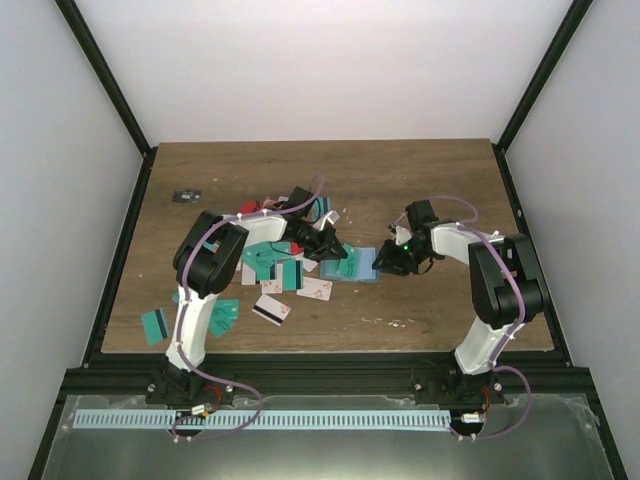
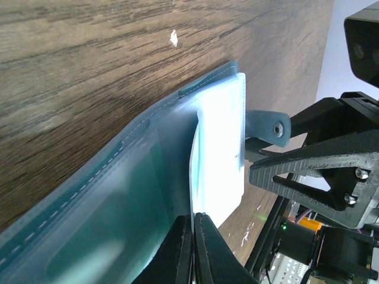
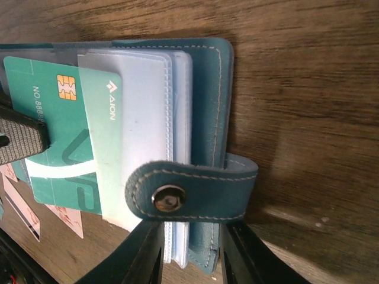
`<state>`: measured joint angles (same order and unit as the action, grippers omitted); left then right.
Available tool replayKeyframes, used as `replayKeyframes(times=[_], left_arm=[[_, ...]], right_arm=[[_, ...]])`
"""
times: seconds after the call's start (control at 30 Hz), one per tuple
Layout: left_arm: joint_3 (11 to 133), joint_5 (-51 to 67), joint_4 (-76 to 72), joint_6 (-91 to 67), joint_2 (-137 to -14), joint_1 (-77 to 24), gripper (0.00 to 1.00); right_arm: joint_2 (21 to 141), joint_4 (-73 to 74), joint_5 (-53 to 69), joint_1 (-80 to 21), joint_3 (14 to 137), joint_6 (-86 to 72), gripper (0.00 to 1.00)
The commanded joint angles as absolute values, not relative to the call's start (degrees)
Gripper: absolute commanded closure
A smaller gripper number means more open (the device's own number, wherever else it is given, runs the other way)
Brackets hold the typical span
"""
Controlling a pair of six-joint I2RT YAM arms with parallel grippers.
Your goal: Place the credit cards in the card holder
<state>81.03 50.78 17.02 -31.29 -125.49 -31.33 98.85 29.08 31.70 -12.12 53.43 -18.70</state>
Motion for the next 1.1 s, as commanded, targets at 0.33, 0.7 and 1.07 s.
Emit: replayKeyframes(times=[0.33, 0.7, 1.07], left_arm=[[82.3, 49.7, 15.0, -34.0, -128.1, -32.7, 0.96], [80.3, 49.0, 8.2, -41.0, -128.7, -32.9, 0.96], [80.0, 48.8, 7.1, -42.5, -130.1, -34.5, 0.96]], right_arm=[[101.7, 25.6, 35.9, -11.5, 53.0, -17.6, 0.79], [101.8, 25.3, 37.7, -11.5, 52.8, -17.3, 0.78], [102.3, 24.8, 39.0, -11.5, 52.8, -17.3, 0.78]])
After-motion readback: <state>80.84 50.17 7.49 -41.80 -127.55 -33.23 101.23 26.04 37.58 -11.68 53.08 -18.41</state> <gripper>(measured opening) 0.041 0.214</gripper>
